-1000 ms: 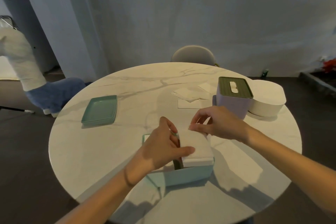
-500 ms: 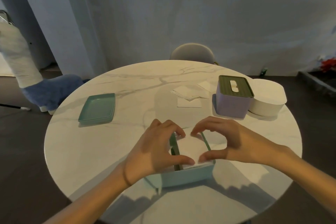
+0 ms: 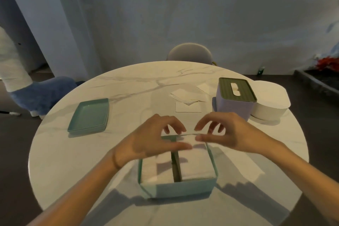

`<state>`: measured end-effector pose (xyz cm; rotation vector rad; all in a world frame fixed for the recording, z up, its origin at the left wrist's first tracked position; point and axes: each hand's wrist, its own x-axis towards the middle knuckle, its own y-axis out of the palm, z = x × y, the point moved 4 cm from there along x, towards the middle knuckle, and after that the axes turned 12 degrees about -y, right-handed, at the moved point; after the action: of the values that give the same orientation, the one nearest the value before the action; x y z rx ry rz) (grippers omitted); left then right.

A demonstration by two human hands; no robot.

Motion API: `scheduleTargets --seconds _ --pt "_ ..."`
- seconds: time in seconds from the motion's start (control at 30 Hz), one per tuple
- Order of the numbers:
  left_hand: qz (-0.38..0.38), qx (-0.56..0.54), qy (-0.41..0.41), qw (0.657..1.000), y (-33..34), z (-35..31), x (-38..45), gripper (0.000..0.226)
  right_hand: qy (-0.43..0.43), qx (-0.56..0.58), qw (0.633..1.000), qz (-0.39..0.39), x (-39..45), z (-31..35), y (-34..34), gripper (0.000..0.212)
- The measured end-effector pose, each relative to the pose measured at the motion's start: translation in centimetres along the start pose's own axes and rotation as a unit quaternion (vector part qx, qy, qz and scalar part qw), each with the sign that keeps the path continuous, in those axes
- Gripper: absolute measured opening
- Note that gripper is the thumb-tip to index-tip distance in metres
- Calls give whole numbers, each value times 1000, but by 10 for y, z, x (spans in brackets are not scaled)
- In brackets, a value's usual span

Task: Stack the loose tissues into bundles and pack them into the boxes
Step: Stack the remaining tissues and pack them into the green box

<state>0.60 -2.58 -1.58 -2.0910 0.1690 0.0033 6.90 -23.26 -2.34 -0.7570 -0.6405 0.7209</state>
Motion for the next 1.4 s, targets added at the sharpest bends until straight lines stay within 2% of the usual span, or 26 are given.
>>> scheduleTargets --seconds 0.07,0.17,0.27,0.33,0.4,0.47,0.57,0.6,0.67,0.7,0.73,0.77,0.8,0.87,0.93,1.0,1.07,1.13,1.2,1.23,1.33,1.4 --pt "-34 -53 3 998 -16 13 24 51 40 -1 998 -42 25 -28 -3 48" --pt "-69 -74 -20 995 -19 48 74 24 117 -43 991 -52 66 -83 3 59" --pt "-105 -87 -81 987 -5 89 126 17 177 -68 981 -31 105 -121 11 83" --pt "-150 -111 -95 978 4 104 151 14 179 -70 981 -3 127 -136 19 99" --pt "-200 -144 -85 965 10 107 175 15 174 -83 981 28 145 -149 27 104" --pt "-212 -183 -63 958 15 104 193 23 167 -122 976 67 157 -156 32 101" --pt "-144 -223 -21 964 28 102 209 47 176 -88 975 104 174 -165 28 83" --pt "-120 -225 -14 967 33 104 211 55 182 -52 979 72 180 -169 22 71" --pt "-92 -150 -13 984 41 113 211 74 197 -23 978 -70 185 -186 5 53" --pt "-86 -82 -12 993 43 117 211 84 219 -61 966 -128 184 -196 -1 54" --pt "-86 -31 -9 996 45 121 212 91 248 -112 951 -149 182 -206 -2 62" --pt "-93 -6 -5 996 46 125 214 93 281 -149 939 -132 181 -215 3 70" --pt "-106 4 -1 994 45 126 215 91 310 -168 930 -100 180 -222 10 74" --pt "-148 10 21 989 42 127 217 81 325 -209 920 -66 182 -225 21 64" --pt "-204 34 54 977 39 127 220 67 295 -254 917 -91 186 -217 22 46" --pt "-261 66 67 961 36 129 221 62 272 -299 909 -108 189 -209 21 38" --pt "-262 90 40 960 34 136 222 68 274 -313 904 -97 188 -205 22 43" --pt "-218 92 27 971 35 144 223 85 275 -286 913 -94 187 -205 21 50" --pt "-202 70 35 976 29 148 221 94 255 -241 930 -107 187 -207 18 48" --pt "-212 65 44 974 25 149 221 92 242 -210 940 -121 187 -208 17 43" --pt "-259 80 64 961 19 155 220 65 209 -184 948 -155 185 -203 16 24" --pt "-259 69 68 961 21 155 218 42 195 -193 948 -162 186 -198 17 17"
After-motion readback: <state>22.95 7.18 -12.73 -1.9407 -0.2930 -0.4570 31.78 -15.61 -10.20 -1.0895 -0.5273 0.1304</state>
